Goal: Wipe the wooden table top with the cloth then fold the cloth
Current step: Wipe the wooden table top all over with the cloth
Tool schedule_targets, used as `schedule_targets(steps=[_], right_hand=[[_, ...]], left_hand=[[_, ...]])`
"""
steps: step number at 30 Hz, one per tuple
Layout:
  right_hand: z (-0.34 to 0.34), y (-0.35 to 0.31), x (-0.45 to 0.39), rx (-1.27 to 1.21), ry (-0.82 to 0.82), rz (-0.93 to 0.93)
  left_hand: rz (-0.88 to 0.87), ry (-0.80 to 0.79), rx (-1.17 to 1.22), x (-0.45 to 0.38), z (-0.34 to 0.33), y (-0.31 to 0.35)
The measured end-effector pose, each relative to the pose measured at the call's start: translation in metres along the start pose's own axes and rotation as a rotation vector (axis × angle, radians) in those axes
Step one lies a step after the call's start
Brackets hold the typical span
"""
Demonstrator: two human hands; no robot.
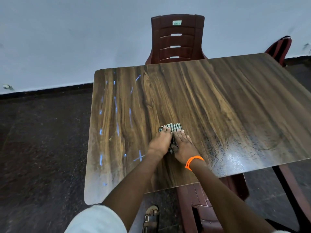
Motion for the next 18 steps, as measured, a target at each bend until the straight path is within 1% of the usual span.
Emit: schedule_targets(steps=[4,9,13,18], right_hand=[[-0.016,-0.035,-0.001,0.047,-0.02,0.081],[-0.046,-0.063,0.04,0.067,-0.004,0.141],[-0.06,-0.057,0.087,0.118,0.035,0.103],[-0.051,-0.018,0.119,0.122,0.109,0.02]], left_hand=[[0.039,-0.028,-0.005,0.014,0.0,-0.038],[0.005,-0.027,-0.038,0.068,-0.017,-0.058],[-0.061,-0.036,-0.106,0.104,-0.044,-0.041],[-0.169,-0.053,-0.036,0.104,-0.059,0.008]])
Point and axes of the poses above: each hand's wrist, its own x-axis away from the middle knuckle, its own z-axis out of the back of the hand, y = z × x, the point moved 4 cm from there along -x, towards the middle knuckle, and after that the axes turned 7 degrees about -y, right-handed, at the moved point
